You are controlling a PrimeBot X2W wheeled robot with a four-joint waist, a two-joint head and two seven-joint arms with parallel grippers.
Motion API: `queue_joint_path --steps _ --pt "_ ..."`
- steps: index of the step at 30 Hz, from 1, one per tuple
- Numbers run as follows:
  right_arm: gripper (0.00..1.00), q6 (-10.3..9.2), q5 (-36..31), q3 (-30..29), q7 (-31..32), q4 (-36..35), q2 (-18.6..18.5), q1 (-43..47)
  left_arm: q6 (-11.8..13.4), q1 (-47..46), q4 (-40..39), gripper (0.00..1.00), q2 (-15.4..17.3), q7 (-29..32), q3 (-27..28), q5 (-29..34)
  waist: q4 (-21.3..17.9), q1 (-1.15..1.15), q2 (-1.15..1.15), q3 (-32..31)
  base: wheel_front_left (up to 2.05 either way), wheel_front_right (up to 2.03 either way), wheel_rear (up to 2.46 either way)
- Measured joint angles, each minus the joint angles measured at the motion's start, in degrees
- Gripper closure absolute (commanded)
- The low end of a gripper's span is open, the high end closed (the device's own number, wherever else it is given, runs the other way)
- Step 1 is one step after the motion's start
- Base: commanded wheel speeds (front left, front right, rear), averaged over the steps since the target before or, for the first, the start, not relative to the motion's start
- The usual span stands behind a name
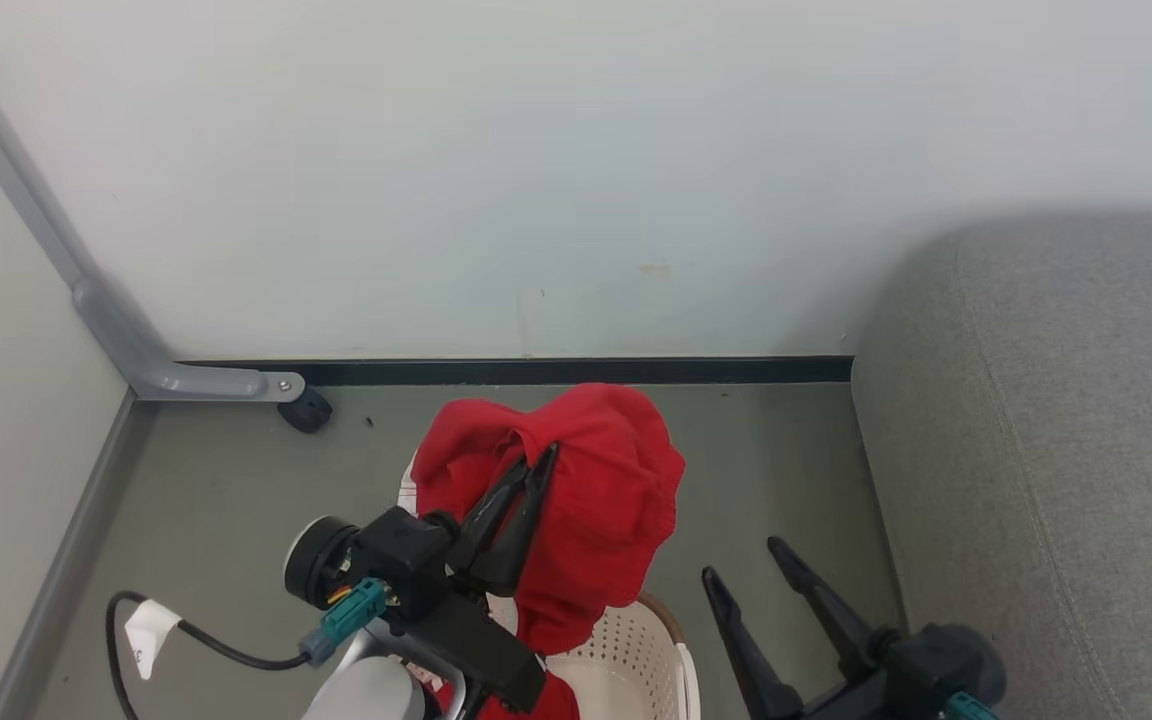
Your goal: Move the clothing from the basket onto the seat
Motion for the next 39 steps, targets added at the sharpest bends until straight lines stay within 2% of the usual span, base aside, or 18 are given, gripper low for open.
queue_joint_path --steps 8,20,35,36,37,38,39 --pt "0.00 0.51 0.01 6.78 0.02 0.01 1.02 -0.93 -0.01 0.75 -1.31 1.00 0.00 0.00 -1.33 0.46 1.25 0.00 0.00 -0.77 0.00 0.00 0.00" --pt "0.00 0.51 1.11 16.69 0.53 2.61 1.48 -8.76 -0.01 1.94 -3.08 1.00 0.03 0.60 -2.31 0.60 2.76 0.00 0.00 -0.85 0.00 0.00 0.00" --pt "0.00 0.52 4.10 18.86 0.52 10.01 1.47 -16.35 0.07 1.93 -4.86 1.00 -0.01 1.63 -3.33 0.92 3.76 0.01 0.00 -0.03 0.00 0.00 0.00" --pt "0.50 0.51 4.55 19.14 0.51 10.17 1.47 -16.83 0.07 1.93 -4.92 1.00 -0.01 1.64 -3.35 0.92 3.82 0.01 0.00 0.04 0.00 0.00 0.00" --pt "0.72 0.49 5.09 19.36 0.51 10.24 1.48 -17.29 0.07 1.93 -4.99 1.00 -0.01 1.66 -3.37 0.92 3.89 0.01 0.00 0.11 0.00 0.00 0.00" --pt "1.00 0.46 5.47 19.61 0.51 10.39 1.47 -17.79 0.07 1.93 -5.01 1.00 -0.02 1.70 -3.41 0.92 3.95 0.01 0.00 0.17 0.00 0.00 0.00" --pt "1.00 0.41 5.84 19.84 0.51 10.47 1.47 -18.20 0.07 1.93 -5.02 1.00 -0.03 1.72 -3.44 0.92 4.01 0.01 0.00 0.23 0.00 0.00 0.00"
